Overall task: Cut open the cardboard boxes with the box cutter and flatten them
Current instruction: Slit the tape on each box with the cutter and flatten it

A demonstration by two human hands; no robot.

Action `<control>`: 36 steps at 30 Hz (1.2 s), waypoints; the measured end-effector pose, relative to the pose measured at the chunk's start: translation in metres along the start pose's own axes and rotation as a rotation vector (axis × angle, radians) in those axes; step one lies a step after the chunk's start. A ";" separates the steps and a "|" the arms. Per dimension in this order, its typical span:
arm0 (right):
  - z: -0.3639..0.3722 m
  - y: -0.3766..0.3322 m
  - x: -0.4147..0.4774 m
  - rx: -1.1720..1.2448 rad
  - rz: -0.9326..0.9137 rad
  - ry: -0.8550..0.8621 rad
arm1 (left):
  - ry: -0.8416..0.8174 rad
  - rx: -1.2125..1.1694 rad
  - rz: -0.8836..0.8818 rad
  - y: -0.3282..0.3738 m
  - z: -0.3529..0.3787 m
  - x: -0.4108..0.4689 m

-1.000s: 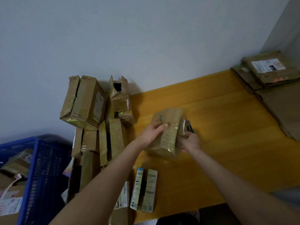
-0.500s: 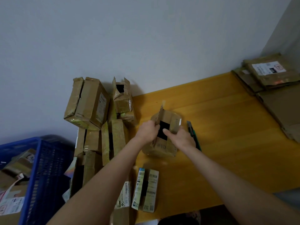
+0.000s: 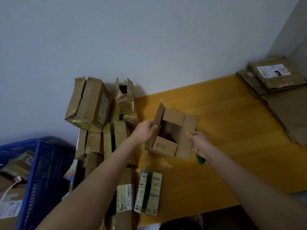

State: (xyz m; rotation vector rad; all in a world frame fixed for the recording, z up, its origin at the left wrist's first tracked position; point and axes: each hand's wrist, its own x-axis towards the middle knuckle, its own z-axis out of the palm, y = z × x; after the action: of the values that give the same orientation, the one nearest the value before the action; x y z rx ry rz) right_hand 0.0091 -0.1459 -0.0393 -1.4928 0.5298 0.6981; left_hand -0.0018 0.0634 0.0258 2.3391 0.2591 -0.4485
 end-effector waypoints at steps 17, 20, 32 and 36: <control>0.002 -0.082 -0.044 -0.979 -0.605 0.390 | 0.386 0.622 0.411 0.062 -0.046 -0.006; 0.003 -0.094 -0.051 -0.716 -0.683 0.385 | 0.545 0.419 0.340 0.062 -0.061 -0.010; 0.000 -0.126 -0.086 -0.365 -0.931 0.275 | 0.536 -0.422 0.104 0.061 -0.088 -0.010; -0.001 -0.130 -0.095 -0.261 -0.934 0.146 | 0.624 -0.341 0.070 0.067 -0.099 -0.015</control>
State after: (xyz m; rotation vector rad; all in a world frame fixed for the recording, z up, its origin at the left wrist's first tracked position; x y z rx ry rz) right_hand 0.0344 -0.1493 0.1195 -1.8148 -0.1891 -0.0844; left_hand 0.0296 0.0841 0.1403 2.0792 0.4986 0.3520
